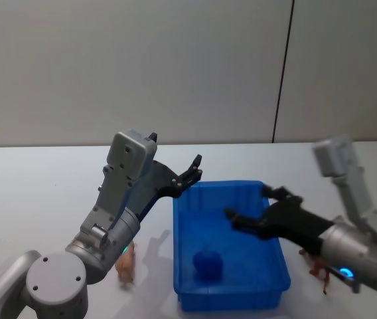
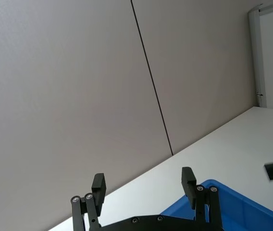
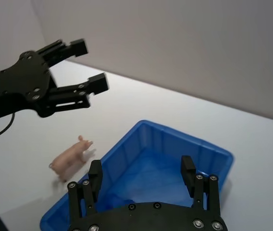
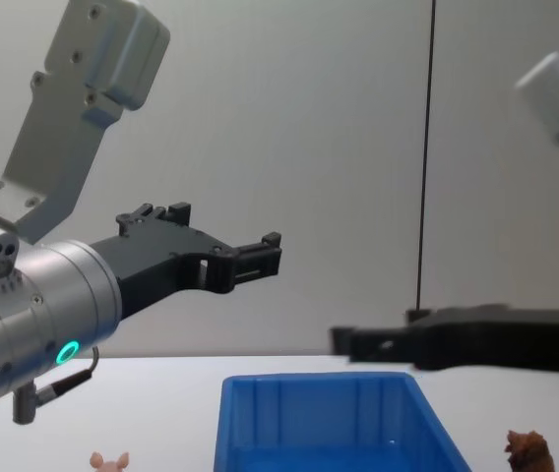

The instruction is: Pick up the two dolls from the table and place them into the box.

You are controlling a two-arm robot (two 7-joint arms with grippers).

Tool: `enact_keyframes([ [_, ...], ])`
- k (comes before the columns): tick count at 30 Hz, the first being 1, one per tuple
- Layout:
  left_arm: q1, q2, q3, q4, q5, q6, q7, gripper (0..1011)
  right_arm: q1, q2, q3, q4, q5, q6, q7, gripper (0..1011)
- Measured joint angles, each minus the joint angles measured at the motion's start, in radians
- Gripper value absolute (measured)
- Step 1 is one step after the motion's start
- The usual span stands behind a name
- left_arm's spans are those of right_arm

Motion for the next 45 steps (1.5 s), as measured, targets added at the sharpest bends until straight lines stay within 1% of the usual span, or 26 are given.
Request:
enact_keyframes([
  [4, 0.000, 0.000, 0.000, 0.000, 0.000, 0.000, 0.000, 1001, -0.047, 0.045, 0.032, -0.054, 0.044, -0.030, -0.049, 1001],
  [6, 0.000, 0.000, 0.000, 0.000, 0.000, 0.000, 0.000, 1001, -0.066, 0.061, 0.046, -0.077, 0.061, -0.040, -0.068, 1001],
  [7, 0.000, 0.000, 0.000, 0.000, 0.000, 0.000, 0.000, 1001, -0.092, 0.080, 0.059, -0.102, 0.081, -0.052, -0.090, 1001],
  [9, 0.000, 0.000, 0.000, 0.000, 0.000, 0.000, 0.000, 1001, -0.115, 0.097, 0.071, -0.124, 0.100, -0.063, -0.112, 1001],
  [10, 0.000, 0.000, 0.000, 0.000, 0.000, 0.000, 0.000, 1001, -0.138, 0.113, 0.083, -0.144, 0.114, -0.071, -0.128, 1001],
  [11, 0.000, 0.000, 0.000, 0.000, 0.000, 0.000, 0.000, 1001, -0.150, 0.121, 0.088, -0.153, 0.124, -0.076, -0.141, 1001],
  [18, 0.000, 0.000, 0.000, 0.000, 0.000, 0.000, 0.000, 1001, -0.247, 0.184, 0.132, -0.227, 0.186, -0.096, -0.214, 1001],
  [20, 0.000, 0.000, 0.000, 0.000, 0.000, 0.000, 0.000, 1001, -0.264, 0.194, 0.139, -0.238, 0.198, -0.097, -0.229, 1001],
  [22, 0.000, 0.000, 0.000, 0.000, 0.000, 0.000, 0.000, 1001, -0.295, 0.211, 0.151, -0.256, 0.216, -0.097, -0.252, 1001],
  [23, 0.000, 0.000, 0.000, 0.000, 0.000, 0.000, 0.000, 1001, -0.295, 0.211, 0.151, -0.256, 0.216, -0.097, -0.252, 1001],
  [24, 0.000, 0.000, 0.000, 0.000, 0.000, 0.000, 0.000, 1001, -0.310, 0.219, 0.157, -0.263, 0.224, -0.094, -0.266, 1001],
  [30, 0.000, 0.000, 0.000, 0.000, 0.000, 0.000, 0.000, 1001, -0.349, 0.237, 0.170, -0.278, 0.241, -0.079, -0.313, 1001],
  [36, 0.000, 0.000, 0.000, 0.000, 0.000, 0.000, 0.000, 1001, -0.369, 0.242, 0.175, -0.279, 0.248, -0.061, -0.346, 1001],
  [40, 0.000, 0.000, 0.000, 0.000, 0.000, 0.000, 0.000, 1001, -0.371, 0.239, 0.175, -0.264, 0.249, -0.044, -0.359, 1001],
  [45, 0.000, 0.000, 0.000, 0.000, 0.000, 0.000, 0.000, 1001, -0.349, 0.222, 0.165, -0.225, 0.238, -0.018, -0.359, 1001],
])
